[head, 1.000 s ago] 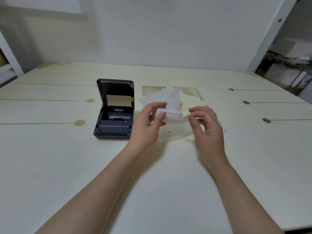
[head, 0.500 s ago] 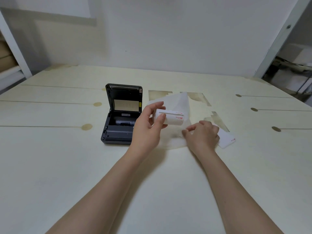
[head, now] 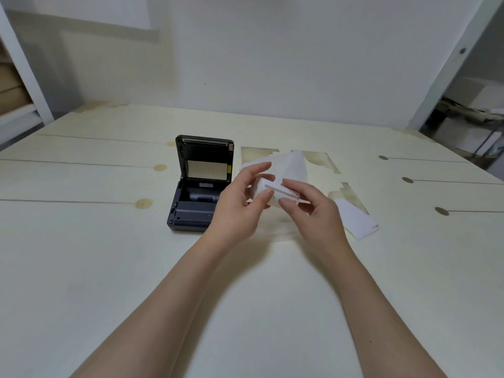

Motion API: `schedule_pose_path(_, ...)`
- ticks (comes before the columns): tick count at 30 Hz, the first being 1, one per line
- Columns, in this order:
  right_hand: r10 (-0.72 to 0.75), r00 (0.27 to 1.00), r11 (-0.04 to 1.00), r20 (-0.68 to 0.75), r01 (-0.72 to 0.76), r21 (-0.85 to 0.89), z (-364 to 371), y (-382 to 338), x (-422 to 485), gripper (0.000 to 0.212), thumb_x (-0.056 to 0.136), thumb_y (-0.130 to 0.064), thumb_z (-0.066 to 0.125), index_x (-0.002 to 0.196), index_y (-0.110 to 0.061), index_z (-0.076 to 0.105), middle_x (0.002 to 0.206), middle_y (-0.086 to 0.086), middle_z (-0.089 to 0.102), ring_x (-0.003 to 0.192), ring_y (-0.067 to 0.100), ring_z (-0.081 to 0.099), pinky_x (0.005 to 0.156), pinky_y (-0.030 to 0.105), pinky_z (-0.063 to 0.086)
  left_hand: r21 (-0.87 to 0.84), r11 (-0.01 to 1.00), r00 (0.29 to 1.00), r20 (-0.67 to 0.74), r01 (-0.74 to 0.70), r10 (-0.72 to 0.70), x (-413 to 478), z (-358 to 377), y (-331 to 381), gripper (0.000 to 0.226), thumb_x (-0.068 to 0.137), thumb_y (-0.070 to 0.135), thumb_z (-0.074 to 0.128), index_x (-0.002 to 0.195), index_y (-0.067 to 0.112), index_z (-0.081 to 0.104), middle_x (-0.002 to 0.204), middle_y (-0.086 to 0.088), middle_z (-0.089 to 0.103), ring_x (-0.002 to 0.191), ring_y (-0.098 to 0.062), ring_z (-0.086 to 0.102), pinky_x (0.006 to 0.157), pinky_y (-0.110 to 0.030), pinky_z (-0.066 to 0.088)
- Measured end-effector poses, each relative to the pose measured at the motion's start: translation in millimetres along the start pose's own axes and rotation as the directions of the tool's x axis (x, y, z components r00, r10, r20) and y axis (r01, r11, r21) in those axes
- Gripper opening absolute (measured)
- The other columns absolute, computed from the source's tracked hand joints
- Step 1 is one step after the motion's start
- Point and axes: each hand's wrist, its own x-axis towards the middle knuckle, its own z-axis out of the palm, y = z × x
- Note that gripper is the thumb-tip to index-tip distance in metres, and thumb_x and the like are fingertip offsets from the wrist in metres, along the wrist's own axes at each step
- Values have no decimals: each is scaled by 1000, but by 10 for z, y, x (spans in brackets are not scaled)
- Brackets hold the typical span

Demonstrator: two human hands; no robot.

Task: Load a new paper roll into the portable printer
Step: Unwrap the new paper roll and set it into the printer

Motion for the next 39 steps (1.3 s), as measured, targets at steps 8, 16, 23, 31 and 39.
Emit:
schedule_pose_path(8,-39,998,998,-44,40,42,380,-132,22,33,82,-15,76,106,-36,68,110,-11,69,103,5,66,89,18,51,298,949,994,62,-102,88,4,-528,54,38,88,33,59,125,38,54,126,3,52,113,-18,63,90,-38,54)
schedule_pose_path(16,-216,974,965,-69,202,-164,1081,-221,174,33,79,-14,75,111,-23,72,98,-30,59,105,11,62,93,20,47,540,841,994,-65,-43,92,27,-1231,15,28,86,21,71,113,28,65,116,9,64,103,-3,58,85,-8,38)
schedule_pose_path(23,-340,939,879,-57,296,-373,1234,-124,229,29,80,-7,73,109,-14,73,102,-12,65,103,15,59,88,0,34,617,787,993,-79,-21,88,133,-1429,-191,33,77,28,79,108,31,70,110,11,66,118,-9,44,99,-17,35)
schedule_pose_path(31,-345,939,799,4,295,-524,1263,-6,254,18,84,-2,66,98,-9,76,103,3,75,102,24,62,85,1,29,713,701,991,-77,-24,112,142,-1385,-285,26,79,27,76,105,26,70,99,21,59,117,-15,47,102,-33,36)
schedule_pose_path(39,-397,918,754,26,342,-561,1296,18,230,14,84,0,66,88,-6,78,92,6,75,96,27,61,88,-5,26,799,601,993,85,-23,-76,22,-1462,-235,59,76,56,71,129,34,57,139,19,54,143,-13,29,116,-35,24)
